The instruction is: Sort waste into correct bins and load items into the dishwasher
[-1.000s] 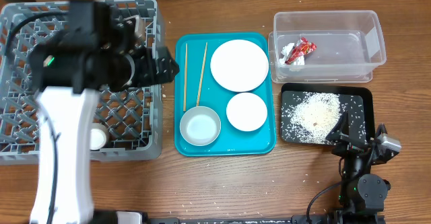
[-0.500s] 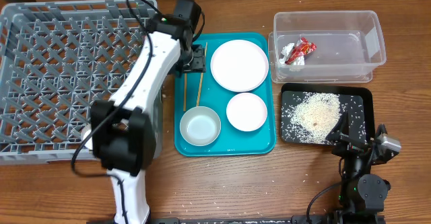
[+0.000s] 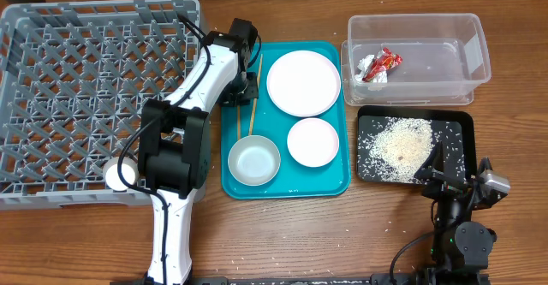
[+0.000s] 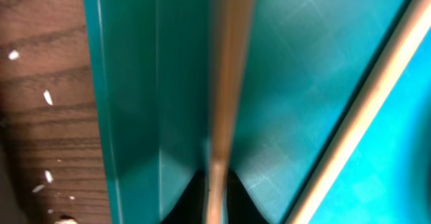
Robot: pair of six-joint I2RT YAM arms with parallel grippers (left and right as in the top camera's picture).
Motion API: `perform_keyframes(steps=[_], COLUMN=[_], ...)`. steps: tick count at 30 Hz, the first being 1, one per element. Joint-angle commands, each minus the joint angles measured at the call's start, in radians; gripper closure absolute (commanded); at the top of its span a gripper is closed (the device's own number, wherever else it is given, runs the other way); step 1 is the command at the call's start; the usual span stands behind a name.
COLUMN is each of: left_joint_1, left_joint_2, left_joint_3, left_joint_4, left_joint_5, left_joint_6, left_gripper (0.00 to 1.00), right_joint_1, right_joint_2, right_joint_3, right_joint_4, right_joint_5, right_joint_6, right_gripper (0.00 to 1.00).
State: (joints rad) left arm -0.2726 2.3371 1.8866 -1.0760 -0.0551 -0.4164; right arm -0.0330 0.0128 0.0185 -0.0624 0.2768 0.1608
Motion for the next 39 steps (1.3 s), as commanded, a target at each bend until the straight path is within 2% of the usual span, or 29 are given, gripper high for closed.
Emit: perform_keyframes(steps=[1, 10, 14, 17, 24, 27, 33, 34, 35, 36, 39], left_joint_1=[0.010, 0.095, 0.154, 0.187, 0.230, 0.243, 0.252, 0.252, 0.252, 0.252, 0.252], left_joint_2=[0.036, -0.120, -0.226, -0.257, -0.214, -0.178, -0.139, -0.139, -0.139, -0.140, -0.144], left_joint_3=[0.002, 0.211, 0.244, 0.244, 0.220, 0.211, 0.211, 0.211, 0.211, 0.211, 0.235], left_joint_4=[-0.022, -0.255, -0.263, -0.279, -0.309, -0.308, -0.313, -0.315, -0.316, -0.317, -0.343], left_joint_5=[0.000, 0.017, -0.119, -0.160, -0.251, -0.312, -0.303, -0.303, -0.299, -0.281, -0.204], left_joint_6=[-0.003, 0.023, 0.086, 0.161, 0.323, 0.323, 0.323, 0.323, 0.323, 0.323, 0.323], left_gripper=[0.96, 0.96, 0.96, 0.96, 0.96, 0.96, 0.95, 0.89, 0.71, 0.57, 0.56], right_joint_1=[-0.006, -0.006, -0.006, -0.006, -0.006, -0.006, -0.006, -0.006, -0.006, -0.006, -0.006], right_joint_2=[-0.010, -0.010, -0.010, -0.010, -0.010, -0.010, -0.010, -0.010, -0.010, -0.010, -0.010], right_joint_3=[-0.011, -0.011, -0.011, -0.011, -0.011, -0.011, -0.011, -0.011, -0.011, -0.011, -0.011], right_joint_4=[0.008, 0.008, 0.008, 0.008, 0.008, 0.008, 0.008, 0.008, 0.008, 0.008, 0.008], right_joint_5=[-0.001, -0.001, -0.001, -0.001, -0.001, -0.001, -0.001, -0.001, -0.001, -0.001, -0.001], right_joint_6=[-0.001, -0.001, -0.001, -0.001, -0.001, -0.001, -0.001, -0.001, -0.001, -0.001, -0.001], right_gripper=[0.00, 0.00, 0.00, 0.00, 0.00, 0.00, 0.00, 0.00, 0.00, 0.00, 0.00])
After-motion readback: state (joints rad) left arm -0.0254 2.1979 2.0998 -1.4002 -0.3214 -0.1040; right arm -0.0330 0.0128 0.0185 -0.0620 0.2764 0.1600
